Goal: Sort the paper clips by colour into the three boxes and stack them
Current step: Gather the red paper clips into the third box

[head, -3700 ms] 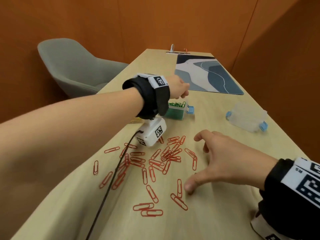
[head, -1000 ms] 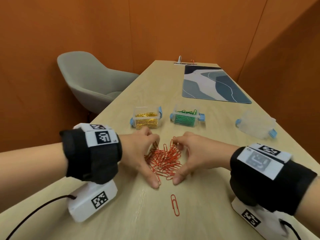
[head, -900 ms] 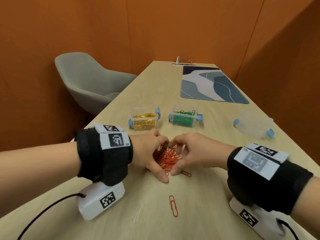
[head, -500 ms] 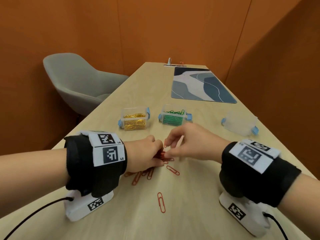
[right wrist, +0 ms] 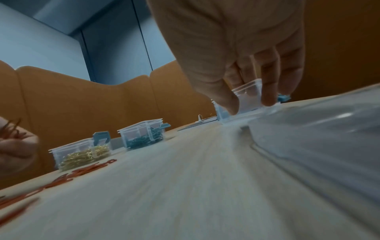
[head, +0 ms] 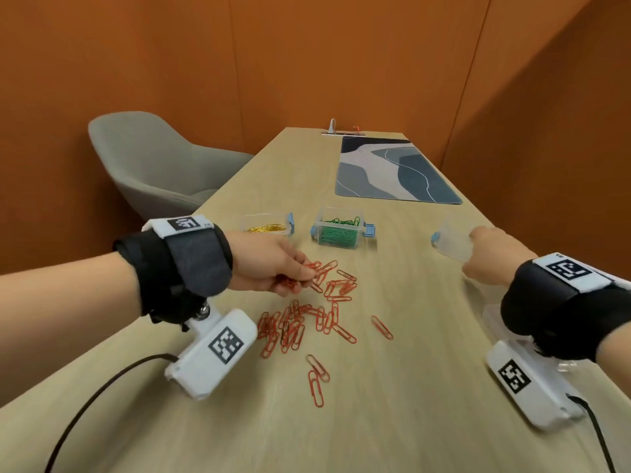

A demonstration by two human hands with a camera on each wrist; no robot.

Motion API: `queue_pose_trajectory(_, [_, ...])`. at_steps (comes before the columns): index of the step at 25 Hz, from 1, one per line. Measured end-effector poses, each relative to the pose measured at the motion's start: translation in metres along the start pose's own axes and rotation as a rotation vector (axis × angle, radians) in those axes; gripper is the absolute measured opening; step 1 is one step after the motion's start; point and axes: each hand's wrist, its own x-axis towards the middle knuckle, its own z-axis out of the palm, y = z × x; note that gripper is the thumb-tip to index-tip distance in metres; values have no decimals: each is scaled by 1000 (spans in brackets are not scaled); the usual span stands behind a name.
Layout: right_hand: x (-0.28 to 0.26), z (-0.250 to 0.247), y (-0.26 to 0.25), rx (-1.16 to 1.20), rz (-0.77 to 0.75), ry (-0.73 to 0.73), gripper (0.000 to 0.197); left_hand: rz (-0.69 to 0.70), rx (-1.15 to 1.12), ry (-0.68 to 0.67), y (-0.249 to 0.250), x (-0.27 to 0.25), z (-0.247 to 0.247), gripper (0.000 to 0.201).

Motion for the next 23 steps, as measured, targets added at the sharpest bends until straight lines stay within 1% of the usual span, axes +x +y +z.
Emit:
queue_pose_trajectory(2, [-3, -1, -4, 26, -22, 8, 36, -30, -92, -48, 8, -2, -8, 19])
queue_pose_trajectory(5, [-16, 2, -20, 80, -128, 31, 26, -45, -109, -83, 24, -3, -13, 23])
queue_pose_trajectory(8, [-37, 6, -39, 148, -265, -5, 13, -11, -39, -68, 44, 1, -14, 19])
queue_pose_trajectory(10, [-52, 7, -47, 175, -338, -29, 8, -3, 76, -32, 58, 8, -13, 16])
queue_pose_trajectory(12, [-62, 7, -52, 188, -376, -40, 9, -6, 200, 15, 71, 20, -8, 14])
queue_pose_trajectory(14, [-67, 4, -54, 202, -378, -48, 12, -4, 293, 48, 81, 35, 2, 17])
queue_pose_trajectory(16, [-69, 2, -55, 216, -373, -45, 14, 18, 328, 65, 88, 51, 17, 20])
queue_pose_trajectory(18, [-69, 1, -52, 208, -367, -20, 21, 55, 301, 93, 92, 62, 29, 21])
queue_pose_trajectory(20, [-68, 2, -49, 186, -356, 16, 30, 116, 287, 156, 94, 61, 31, 14])
queue_pose_trajectory(22, [-70, -1, -49, 192, -363, 51, 36, 189, 362, 234, 89, 51, 21, 20])
queue_pose_trajectory(23, [-73, -3, -49, 205, -374, 50, 37, 196, 445, 243, 83, 46, 14, 22])
